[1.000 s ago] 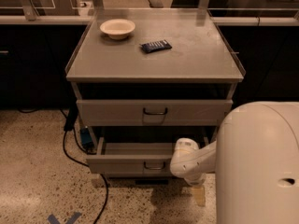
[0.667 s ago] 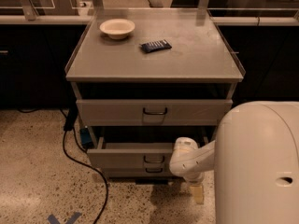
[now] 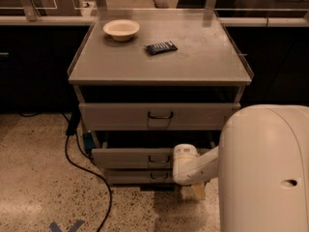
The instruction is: Close middle drawer
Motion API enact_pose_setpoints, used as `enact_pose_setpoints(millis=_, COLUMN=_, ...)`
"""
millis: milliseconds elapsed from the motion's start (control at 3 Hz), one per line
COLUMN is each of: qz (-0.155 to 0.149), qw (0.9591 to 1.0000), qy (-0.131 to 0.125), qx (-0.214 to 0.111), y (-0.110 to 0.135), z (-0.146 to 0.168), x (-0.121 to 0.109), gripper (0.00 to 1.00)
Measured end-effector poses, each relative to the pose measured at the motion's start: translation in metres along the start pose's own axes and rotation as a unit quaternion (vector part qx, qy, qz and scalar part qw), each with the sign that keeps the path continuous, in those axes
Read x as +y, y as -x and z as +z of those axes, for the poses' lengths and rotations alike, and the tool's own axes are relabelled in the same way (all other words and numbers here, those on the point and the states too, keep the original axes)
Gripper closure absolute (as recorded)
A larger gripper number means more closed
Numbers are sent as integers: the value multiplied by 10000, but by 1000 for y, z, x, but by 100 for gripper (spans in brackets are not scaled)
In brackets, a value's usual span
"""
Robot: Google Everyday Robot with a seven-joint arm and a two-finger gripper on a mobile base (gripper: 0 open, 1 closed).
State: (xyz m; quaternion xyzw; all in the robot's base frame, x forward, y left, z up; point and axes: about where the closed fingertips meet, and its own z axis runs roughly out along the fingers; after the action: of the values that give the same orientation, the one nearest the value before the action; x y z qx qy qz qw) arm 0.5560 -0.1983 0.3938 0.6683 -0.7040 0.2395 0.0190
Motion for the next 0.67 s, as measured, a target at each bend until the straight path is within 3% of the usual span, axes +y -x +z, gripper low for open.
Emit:
enact_pose_setpoints(millis=333, qz=-27, qw=9998, qy=-193, qx=3, y=1, z=0, x=-9, gripper=0)
enact_pose_setpoints(millis=667, qz=-22, qw=9998, qy=-187, qx=-3, y=0, z=0, x=-8, gripper=0)
